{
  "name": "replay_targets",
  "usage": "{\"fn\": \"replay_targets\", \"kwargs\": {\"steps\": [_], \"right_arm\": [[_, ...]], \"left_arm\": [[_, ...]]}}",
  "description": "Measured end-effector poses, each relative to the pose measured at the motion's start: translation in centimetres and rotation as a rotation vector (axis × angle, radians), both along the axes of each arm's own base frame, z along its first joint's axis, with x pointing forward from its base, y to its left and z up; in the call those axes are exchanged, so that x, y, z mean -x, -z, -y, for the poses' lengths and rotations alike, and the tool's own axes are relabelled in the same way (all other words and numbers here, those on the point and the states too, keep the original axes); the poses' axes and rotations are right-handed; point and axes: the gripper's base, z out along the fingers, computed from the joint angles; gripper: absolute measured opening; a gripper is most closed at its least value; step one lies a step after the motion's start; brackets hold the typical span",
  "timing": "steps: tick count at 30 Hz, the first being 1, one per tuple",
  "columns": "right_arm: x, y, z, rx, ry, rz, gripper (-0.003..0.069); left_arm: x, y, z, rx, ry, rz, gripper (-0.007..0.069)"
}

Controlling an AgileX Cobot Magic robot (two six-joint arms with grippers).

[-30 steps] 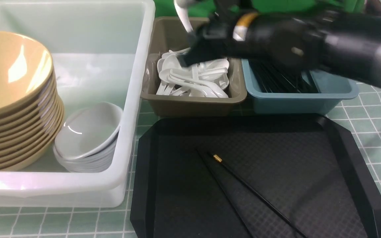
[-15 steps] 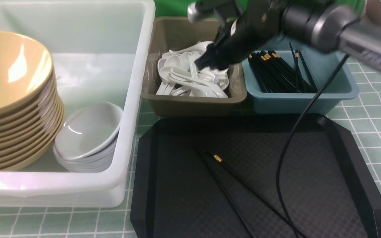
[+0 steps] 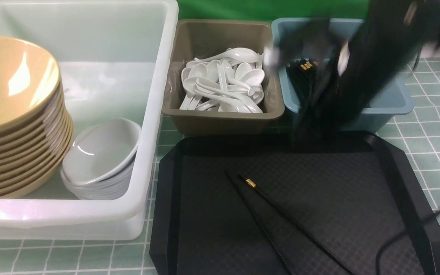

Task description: On blue table put chopsticks spoon bowls plates into blue grey white boxes.

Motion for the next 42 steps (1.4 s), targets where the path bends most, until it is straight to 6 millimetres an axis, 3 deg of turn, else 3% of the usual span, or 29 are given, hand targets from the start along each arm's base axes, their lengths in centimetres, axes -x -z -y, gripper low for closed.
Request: {"fn": "replay_targets", "kwargs": {"steps": [4, 11, 15, 20, 24, 30, 33, 38, 41, 42], "right_arm": [[1.3, 5.5, -1.2, 0.023, -0.053, -0.040, 0.0264], [0.6, 10.2, -2.6, 0.043, -0.011, -0.116, 0.0255], [0.6, 10.8, -2.8, 0.047, -0.016, -0.125, 0.0217], [0.8, 10.8, -3.0, 0.057, -0.069, -0.127, 0.0074], [1.2, 9.1, -2.7, 0.064, -0.104, -0.114, 0.0072], [1.4, -0.9, -1.4, -0.140, -0.142, 0.342, 0.0072], [-0.1, -4.5, 0.1, -0.262, -0.100, 0.612, 0.0072], [-4.3, -5.5, 3.0, -0.365, 0.010, 0.894, 0.0071], [-7.0, -3.7, 4.6, -0.414, 0.106, 0.931, 0.0076], [-8.4, -2.2, 5.6, -0.439, 0.180, 0.904, 0.0091]], "left_arm": [[0.0, 0.0, 0.0, 0.003, 0.000, 0.000, 0.0002], [0.0, 0.0, 0.0, 0.005, 0.000, 0.000, 0.0002], [0.0, 0.0, 0.0, 0.003, 0.000, 0.000, 0.0002], [0.0, 0.0, 0.0, 0.003, 0.000, 0.000, 0.0002], [0.0, 0.0, 0.0, 0.003, 0.000, 0.000, 0.0002], [0.0, 0.0, 0.0, -0.003, -0.001, 0.001, 0.0002], [0.0, 0.0, 0.0, -0.018, -0.005, 0.004, 0.0002], [0.0, 0.0, -0.1, -0.023, -0.007, 0.004, 0.0002], [0.0, 0.0, -0.1, -0.023, -0.007, 0.004, 0.0002], [0.0, 0.0, -0.1, -0.023, -0.007, 0.004, 0.0002]]}}
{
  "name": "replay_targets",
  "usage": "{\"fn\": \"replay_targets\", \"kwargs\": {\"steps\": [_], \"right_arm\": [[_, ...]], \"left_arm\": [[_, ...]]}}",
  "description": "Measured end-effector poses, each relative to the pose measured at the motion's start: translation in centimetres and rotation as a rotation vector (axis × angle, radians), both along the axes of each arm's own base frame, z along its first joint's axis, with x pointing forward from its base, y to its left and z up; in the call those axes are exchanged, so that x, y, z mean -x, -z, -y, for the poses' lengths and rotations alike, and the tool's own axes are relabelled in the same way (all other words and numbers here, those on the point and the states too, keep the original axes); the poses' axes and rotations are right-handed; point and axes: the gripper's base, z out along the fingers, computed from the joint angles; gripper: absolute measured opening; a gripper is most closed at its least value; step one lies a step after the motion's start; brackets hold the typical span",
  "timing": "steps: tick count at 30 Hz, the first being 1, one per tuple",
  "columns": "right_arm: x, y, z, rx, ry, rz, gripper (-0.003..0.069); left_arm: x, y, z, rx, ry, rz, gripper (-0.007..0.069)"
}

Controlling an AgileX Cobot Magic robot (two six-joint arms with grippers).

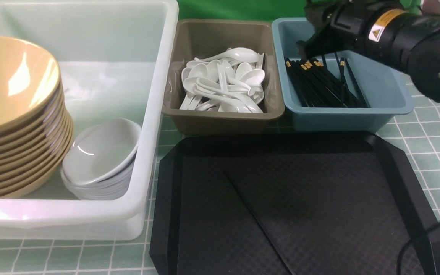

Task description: On blue table put chopsticks spoon bowls plates into blue grey white boxes.

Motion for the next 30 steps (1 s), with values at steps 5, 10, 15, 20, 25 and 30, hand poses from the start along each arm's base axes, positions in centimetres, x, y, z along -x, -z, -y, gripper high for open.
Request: {"fn": "replay_targets", "kwargs": {"steps": [5, 10, 15, 20, 25, 30], "right_arm": [[-1.5, 2.8, 1.3, -0.069, 0.077, -0.139, 0.0183], [0.0, 3.3, 0.7, -0.054, 0.109, -0.349, 0.0300], [4.0, 4.0, -2.5, 0.079, 0.062, -0.630, 0.0305], [8.7, 6.2, -7.4, 0.293, -0.093, -0.871, 0.0268], [11.0, 9.8, -11.3, 0.455, -0.233, -0.953, 0.0246], [10.8, 12.5, -12.0, 0.470, -0.206, -1.015, 0.0246]], "left_arm": [[0.0, 0.0, 0.0, 0.000, 0.000, 0.000, 0.0002], [0.0, 0.0, 0.0, 0.000, -0.001, -0.002, 0.0002], [0.0, 0.0, 0.0, 0.001, -0.001, -0.004, 0.0002], [0.0, 0.0, 0.0, 0.001, -0.001, -0.004, 0.0002], [0.0, 0.0, 0.0, 0.001, -0.001, -0.004, 0.0002], [0.0, 0.0, 0.0, 0.001, -0.001, -0.004, 0.0002]]}}
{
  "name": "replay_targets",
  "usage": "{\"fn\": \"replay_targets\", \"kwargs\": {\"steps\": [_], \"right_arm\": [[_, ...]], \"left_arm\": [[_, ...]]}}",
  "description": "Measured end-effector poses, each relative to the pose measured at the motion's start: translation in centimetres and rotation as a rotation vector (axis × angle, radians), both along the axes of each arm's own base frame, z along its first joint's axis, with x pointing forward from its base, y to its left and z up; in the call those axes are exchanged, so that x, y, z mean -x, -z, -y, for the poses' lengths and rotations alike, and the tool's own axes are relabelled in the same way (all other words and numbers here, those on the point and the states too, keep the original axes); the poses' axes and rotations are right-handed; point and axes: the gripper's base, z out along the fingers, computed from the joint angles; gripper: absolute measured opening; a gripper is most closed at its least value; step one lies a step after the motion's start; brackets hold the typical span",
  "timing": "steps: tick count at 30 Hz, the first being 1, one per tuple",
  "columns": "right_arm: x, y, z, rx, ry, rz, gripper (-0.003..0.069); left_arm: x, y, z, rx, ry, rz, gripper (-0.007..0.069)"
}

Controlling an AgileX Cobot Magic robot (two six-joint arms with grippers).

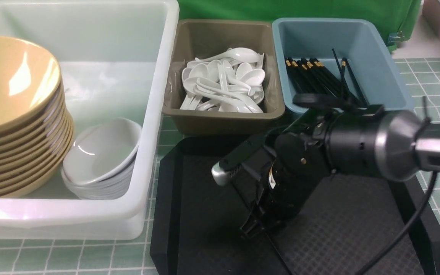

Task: On blue table put chopsticks spoon bowls plates into blue grey white boxes.
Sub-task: 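Grasp the chopsticks with the right gripper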

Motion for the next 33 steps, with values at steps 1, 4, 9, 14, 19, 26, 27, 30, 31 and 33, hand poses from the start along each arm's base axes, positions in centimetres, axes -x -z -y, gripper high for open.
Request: {"fn": "replay_targets", "kwargs": {"steps": [1, 4, 9, 14, 19, 26, 27, 30, 31, 33], "right_arm": [[-0.21, 0.24, -0.19, -0.002, 0.012, -0.001, 0.0245], [-0.25, 0.25, -0.23, 0.003, 0.010, -0.007, 0.0238], [-0.12, 0.25, -0.32, -0.001, -0.022, -0.017, 0.0155], [-0.02, 0.08, -0.39, -0.010, -0.029, -0.019, 0.0050], [0.07, 0.17, -0.44, -0.015, -0.028, -0.032, 0.0036], [0.02, 0.49, -0.74, -0.023, -0.041, -0.050, 0.0083], [0.00, 0.53, -0.77, -0.025, -0.040, -0.050, 0.0101], [-0.02, 0.74, -0.85, -0.029, -0.038, -0.054, 0.0155], [-0.02, 0.74, -0.85, -0.029, -0.037, -0.054, 0.0159], [-0.04, 0.74, -0.87, -0.031, -0.036, -0.052, 0.0185]], "left_arm": [[0.00, 0.00, 0.00, 0.000, 0.000, 0.000, 0.0002], [0.00, 0.00, 0.00, 0.001, 0.000, 0.000, 0.0002], [0.00, 0.00, 0.00, 0.001, 0.000, 0.000, 0.0002], [0.00, 0.00, 0.00, 0.001, 0.000, 0.000, 0.0002], [0.00, 0.00, 0.00, 0.001, 0.000, 0.000, 0.0002], [0.00, 0.00, 0.00, 0.001, 0.000, 0.000, 0.0002], [0.00, 0.00, 0.00, 0.001, 0.000, 0.000, 0.0002], [0.00, 0.00, 0.00, 0.001, 0.000, 0.000, 0.0002], [0.00, 0.00, 0.00, 0.001, 0.000, 0.000, 0.0002], [0.00, 0.00, 0.00, 0.001, 0.000, 0.000, 0.0002]]}}
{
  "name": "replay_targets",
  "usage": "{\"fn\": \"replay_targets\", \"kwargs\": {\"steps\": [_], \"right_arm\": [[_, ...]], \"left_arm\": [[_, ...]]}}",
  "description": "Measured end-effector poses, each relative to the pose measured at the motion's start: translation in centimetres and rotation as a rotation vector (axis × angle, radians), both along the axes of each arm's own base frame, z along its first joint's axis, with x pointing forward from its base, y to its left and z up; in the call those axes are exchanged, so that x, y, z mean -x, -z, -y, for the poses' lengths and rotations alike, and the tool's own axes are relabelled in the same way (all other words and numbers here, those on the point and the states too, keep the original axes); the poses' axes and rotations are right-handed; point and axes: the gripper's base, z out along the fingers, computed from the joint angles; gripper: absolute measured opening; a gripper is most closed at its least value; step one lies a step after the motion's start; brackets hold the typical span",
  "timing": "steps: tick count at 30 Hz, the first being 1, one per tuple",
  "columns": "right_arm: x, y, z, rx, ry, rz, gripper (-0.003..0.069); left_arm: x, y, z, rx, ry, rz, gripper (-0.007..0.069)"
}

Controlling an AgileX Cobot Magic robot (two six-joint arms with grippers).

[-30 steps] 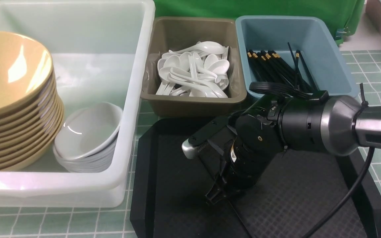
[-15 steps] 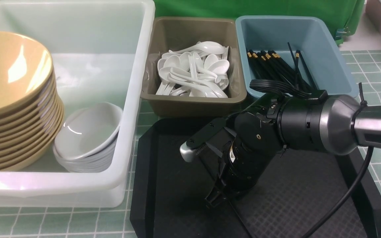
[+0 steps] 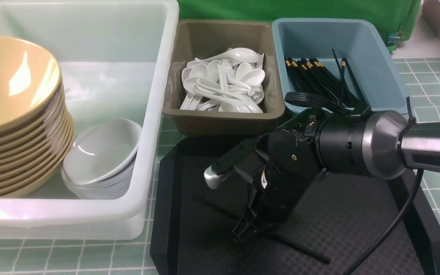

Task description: On blue table put chopsticks spoon bowls plates into blue grey white boxes.

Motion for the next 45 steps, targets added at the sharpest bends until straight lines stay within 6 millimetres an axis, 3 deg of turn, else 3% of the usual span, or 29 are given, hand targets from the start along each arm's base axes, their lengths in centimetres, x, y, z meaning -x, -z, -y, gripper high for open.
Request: {"fn": "replay_targets", "kwargs": {"steps": [5, 9, 13, 15, 16, 17, 18, 19, 20, 22, 23, 25, 29, 30, 31, 34, 38, 41, 45], "right_arm": [[-0.1, 0.1, -0.1, -0.006, -0.014, 0.007, 0.0199], [0.0, -0.2, 0.0, -0.002, -0.050, 0.020, 0.0090], [0.4, -1.3, 0.3, -0.019, -0.053, 0.040, 0.0059], [0.7, -4.8, 0.8, -0.097, -0.060, 0.138, 0.0059], [0.7, -5.1, 0.8, -0.105, -0.062, 0.150, 0.0059], [0.6, -8.6, 1.6, -0.195, -0.051, 0.272, 0.0059], [0.5, -10.5, 2.2, -0.245, -0.039, 0.351, 0.0059], [0.2, -11.8, 2.9, -0.275, -0.024, 0.408, 0.0057], [0.2, -11.8, 2.8, -0.280, -0.025, 0.418, 0.0057], [-1.8, -15.4, 5.5, -0.384, 0.051, 0.653, 0.0057], [-1.9, -15.6, 5.8, -0.383, 0.057, 0.660, 0.0057], [-4.9, -17.1, 8.4, -0.467, 0.157, 0.870, 0.0056], [-8.4, -16.3, 10.6, -0.512, 0.249, 1.017, 0.0057], [-10.2, -14.7, 11.4, -0.501, 0.286, 1.026, 0.0066], [-10.4, -14.5, 11.5, -0.498, 0.291, 1.024, 0.0068], [-13.4, -10.7, 13.2, -0.440, 0.390, 0.916, 0.0130], [-14.6, -8.0, 14.5, -0.373, 0.484, 0.750, 0.0244], [-13.8, -9.2, 14.8, -0.306, 0.488, 0.648, 0.0275], [-10.0, -13.6, 15.3, -0.258, 0.425, 0.624, 0.0180]], "left_arm": [[0.0, 0.0, 0.0, 0.000, 0.000, 0.000, 0.0002], [0.0, 0.0, 0.0, 0.002, 0.000, 0.000, 0.0002], [0.0, 0.0, 0.0, 0.004, 0.000, -0.001, 0.0002], [0.0, 0.0, 0.0, 0.003, 0.000, -0.002, 0.0002], [0.0, 0.0, 0.0, 0.003, 0.000, -0.002, 0.0002], [0.0, 0.0, 0.0, 0.003, -0.001, -0.003, 0.0002], [0.0, 0.0, 0.0, 0.003, -0.001, -0.003, 0.0002], [0.0, 0.0, 0.0, 0.003, -0.001, -0.003, 0.0002], [0.0, 0.0, 0.0, 0.003, -0.001, -0.003, 0.0002], [0.0, 0.0, 0.0, 0.004, -0.001, -0.003, 0.0002], [0.0, 0.0, 0.0, 0.004, -0.001, -0.003, 0.0002], [0.0, 0.0, 0.0, 0.004, -0.001, -0.004, 0.0002], [0.0, 0.0, 0.0, 0.004, -0.001, -0.005, 0.0002], [0.0, 0.1, 0.0, 0.010, 0.000, -0.008, 0.0002], [0.0, 0.1, 0.0, 0.010, 0.000, -0.008, 0.0002], [-0.1, 0.7, 0.1, 0.036, 0.004, -0.029, 0.0002], [-0.3, 1.4, 0.1, 0.053, 0.002, -0.063, 0.0002], [-0.3, 1.7, 0.0, 0.063, -0.004, -0.088, 0.0002], [-0.3, 1.8, 0.0, 0.065, -0.007, -0.095, 0.0002]]}}
